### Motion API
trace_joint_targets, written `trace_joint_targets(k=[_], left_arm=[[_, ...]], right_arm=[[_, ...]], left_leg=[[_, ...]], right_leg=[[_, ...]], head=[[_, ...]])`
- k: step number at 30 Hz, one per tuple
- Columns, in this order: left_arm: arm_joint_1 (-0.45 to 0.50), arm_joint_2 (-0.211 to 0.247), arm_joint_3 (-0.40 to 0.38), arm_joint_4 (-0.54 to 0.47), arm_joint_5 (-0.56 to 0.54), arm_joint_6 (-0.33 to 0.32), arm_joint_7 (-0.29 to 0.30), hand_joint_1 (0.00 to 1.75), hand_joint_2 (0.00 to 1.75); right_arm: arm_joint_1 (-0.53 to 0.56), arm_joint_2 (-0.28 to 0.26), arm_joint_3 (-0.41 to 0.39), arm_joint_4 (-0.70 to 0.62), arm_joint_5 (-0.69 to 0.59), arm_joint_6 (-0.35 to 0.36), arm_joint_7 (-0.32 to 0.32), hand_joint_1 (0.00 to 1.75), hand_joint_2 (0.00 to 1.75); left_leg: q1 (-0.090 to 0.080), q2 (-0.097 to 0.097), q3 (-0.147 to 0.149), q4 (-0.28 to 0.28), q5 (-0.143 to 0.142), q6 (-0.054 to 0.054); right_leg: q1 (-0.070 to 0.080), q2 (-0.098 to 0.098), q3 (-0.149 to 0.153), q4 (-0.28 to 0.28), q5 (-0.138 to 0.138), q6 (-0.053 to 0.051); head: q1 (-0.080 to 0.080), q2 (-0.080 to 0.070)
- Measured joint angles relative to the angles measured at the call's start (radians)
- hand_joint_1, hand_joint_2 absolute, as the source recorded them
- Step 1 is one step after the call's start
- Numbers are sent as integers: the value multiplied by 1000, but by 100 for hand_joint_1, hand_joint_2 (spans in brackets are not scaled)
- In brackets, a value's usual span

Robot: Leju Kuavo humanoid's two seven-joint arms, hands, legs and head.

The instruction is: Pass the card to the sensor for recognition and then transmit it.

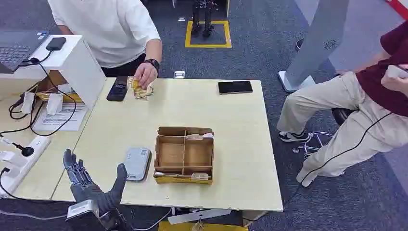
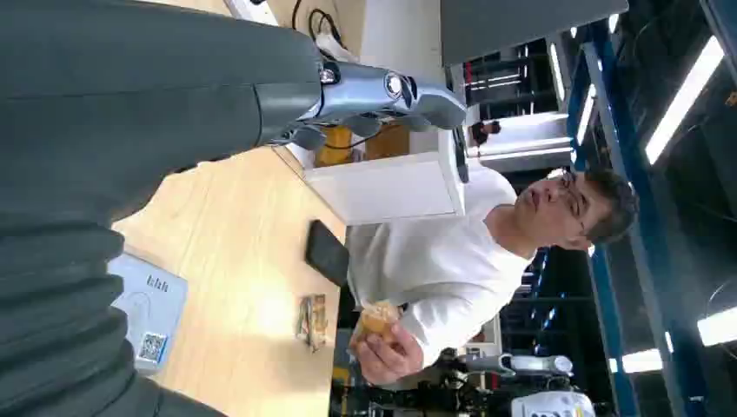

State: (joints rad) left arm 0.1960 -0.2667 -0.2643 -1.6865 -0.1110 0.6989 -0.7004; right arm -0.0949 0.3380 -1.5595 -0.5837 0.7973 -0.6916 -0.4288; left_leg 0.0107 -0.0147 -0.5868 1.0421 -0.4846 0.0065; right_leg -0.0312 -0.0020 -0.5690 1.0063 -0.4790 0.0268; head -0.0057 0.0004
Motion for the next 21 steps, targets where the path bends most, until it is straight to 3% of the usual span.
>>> trace_joint_targets(k=[8,14,21], left_arm=[[0,0,0,0,2,0,0,0,175],[0,0,0,1,24,0,7,0,175],[-9,2,0,22,1,0,55,0,175]], right_arm=[[0,0,0,-12,3,0,0,0,175],[-5,0,0,2,-82,0,8,0,175],[-12,0,0,18,-85,0,2,0,175]], left_leg=[[0,0,0,0,0,0],[0,0,0,0,0,0],[0,0,0,0,0,0]], right_leg=[[0,0,0,0,0,0],[0,0,0,0,0,0],[0,0,0,0,0,0]], head=[[0,0],[0,0],[0,0]])
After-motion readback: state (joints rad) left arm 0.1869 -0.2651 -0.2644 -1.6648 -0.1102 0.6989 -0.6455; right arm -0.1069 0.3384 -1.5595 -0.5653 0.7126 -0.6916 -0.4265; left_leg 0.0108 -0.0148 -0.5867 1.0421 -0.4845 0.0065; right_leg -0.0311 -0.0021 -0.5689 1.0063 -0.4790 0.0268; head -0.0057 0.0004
